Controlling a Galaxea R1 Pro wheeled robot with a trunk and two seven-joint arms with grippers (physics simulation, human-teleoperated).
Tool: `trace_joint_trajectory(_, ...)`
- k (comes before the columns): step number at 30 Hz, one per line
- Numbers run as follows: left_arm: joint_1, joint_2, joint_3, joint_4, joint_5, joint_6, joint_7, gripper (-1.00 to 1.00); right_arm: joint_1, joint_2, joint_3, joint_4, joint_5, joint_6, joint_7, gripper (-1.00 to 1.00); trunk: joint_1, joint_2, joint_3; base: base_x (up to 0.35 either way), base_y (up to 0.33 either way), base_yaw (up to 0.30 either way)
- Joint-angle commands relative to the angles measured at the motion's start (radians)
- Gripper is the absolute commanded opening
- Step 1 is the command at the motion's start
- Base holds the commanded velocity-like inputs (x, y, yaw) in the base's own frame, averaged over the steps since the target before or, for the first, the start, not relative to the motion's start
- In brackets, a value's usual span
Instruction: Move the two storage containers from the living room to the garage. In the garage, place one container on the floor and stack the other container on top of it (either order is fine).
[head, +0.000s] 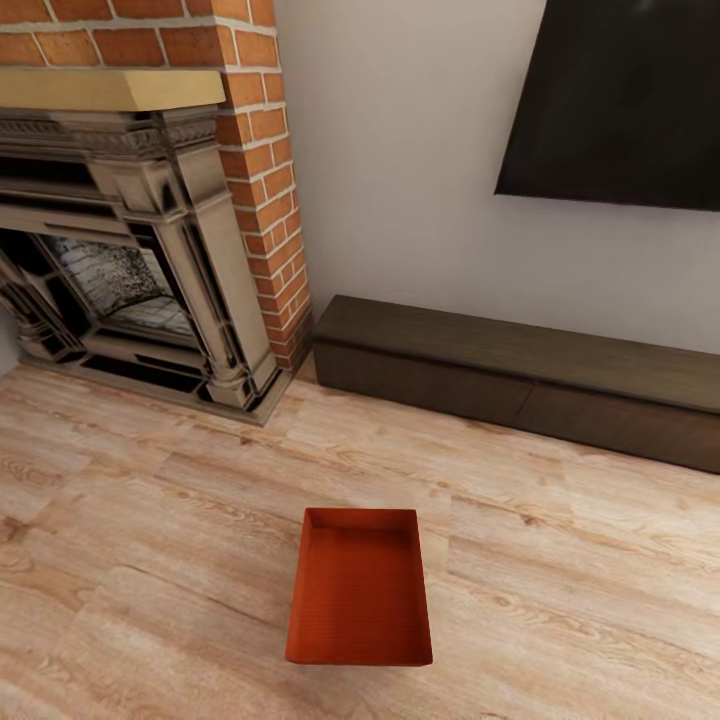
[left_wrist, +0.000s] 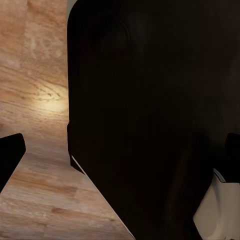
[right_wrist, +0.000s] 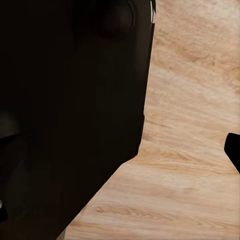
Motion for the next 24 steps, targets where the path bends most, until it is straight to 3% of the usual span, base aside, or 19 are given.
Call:
trace_joint_trajectory(1, -0.001, 0.0, -0.001, 0.001, 0.01, -0.003, -0.003, 1.0, -0.001, 0.001, 0.008, 0.003, -0.009, -0.005, -0.001, 1.0, 0.0, 0.0, -0.001, 0.0, 0.0, 0.0)
trace_joint_trajectory(24, -0.001, -0.003, 0.001, 0.0, 0.013, -0.004, -0.003, 1.0, -0.001, 0.001, 0.009, 0.003, -0.007, -0.009, -0.012, 1.0, 0.0, 0.0, -0.001, 0.0, 0.0, 0.0)
